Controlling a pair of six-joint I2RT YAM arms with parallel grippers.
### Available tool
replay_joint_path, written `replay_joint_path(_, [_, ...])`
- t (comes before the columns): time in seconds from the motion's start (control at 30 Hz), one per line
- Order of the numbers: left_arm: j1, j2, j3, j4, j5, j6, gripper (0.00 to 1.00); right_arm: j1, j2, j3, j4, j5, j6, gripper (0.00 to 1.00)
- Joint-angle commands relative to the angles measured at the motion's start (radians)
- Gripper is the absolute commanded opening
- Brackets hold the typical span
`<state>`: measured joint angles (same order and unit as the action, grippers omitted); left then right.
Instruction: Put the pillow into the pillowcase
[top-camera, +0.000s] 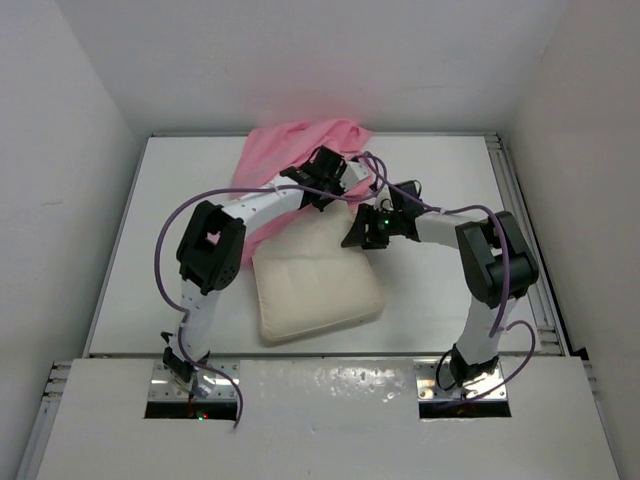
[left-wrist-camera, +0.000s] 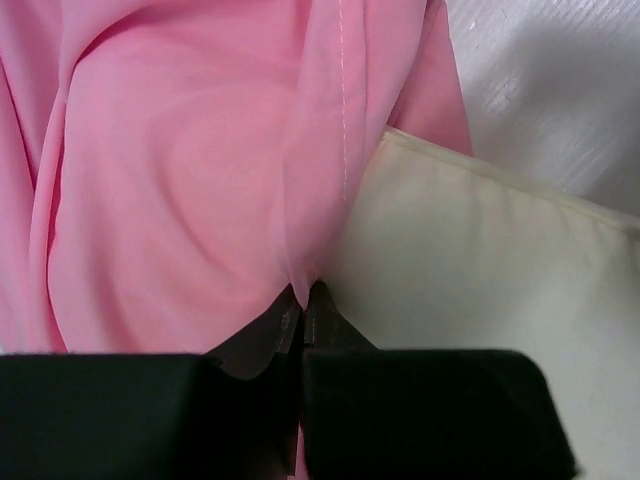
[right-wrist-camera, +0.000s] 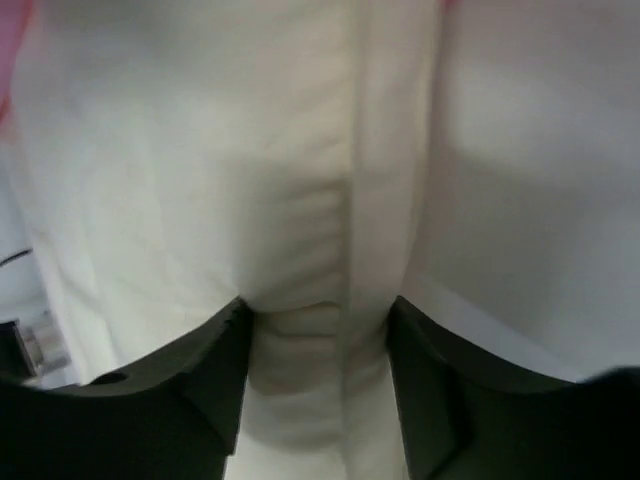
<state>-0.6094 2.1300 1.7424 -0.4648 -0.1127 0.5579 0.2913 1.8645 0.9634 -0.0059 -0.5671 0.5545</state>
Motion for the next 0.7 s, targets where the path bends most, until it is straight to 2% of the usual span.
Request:
replay_joint_path(0.0, [0.016, -0.012, -0.015, 0.011, 0.054, -0.013, 0.00, 0.039, 0.021, -0.002, 0.099, -0.063, 0.030, 0.48])
replay_joint_path(0.07, [0.022, -0.019, -0.017, -0.003, 0.097, -0.016, 0.00, 0.042, 0.028, 0.006, 0.122, -0.079, 0.061, 0.20])
replay_joint_path(0.1, [0.029, -0.027, -0.009, -0.011, 0.140, -0.015, 0.00, 0.042, 0.027, 0.015, 0.119, -0.076, 0.071, 0.00])
replay_joint_path(0.23, [0.049, -0.059, 0.052, -0.075, 0.241, -0.010, 0.00, 0.048, -0.023, 0.037, 0.113, -0.047, 0.071, 0.00])
replay_joint_path(0.37, [0.039, -0.119, 0.196, -0.253, 0.401, 0.040, 0.00, 0.075, -0.172, 0.052, 0.127, 0.070, 0.052, 0.00])
replay_joint_path(0.5, [-0.024, -0.186, 0.261, -0.392, 0.523, 0.103, 0.00, 0.111, -0.300, 0.048, 0.264, 0.191, 0.083, 0.00])
replay_joint_path(0.6, [-0.029, -0.203, 0.292, -0.478, 0.666, 0.097, 0.00, 0.115, -0.350, 0.023, 0.395, 0.292, 0.158, 0.00])
replay_joint_path(0.67, [-0.030, -0.212, 0.293, -0.509, 0.700, 0.099, 0.00, 0.114, -0.358, 0.003, 0.431, 0.378, 0.205, 0.00])
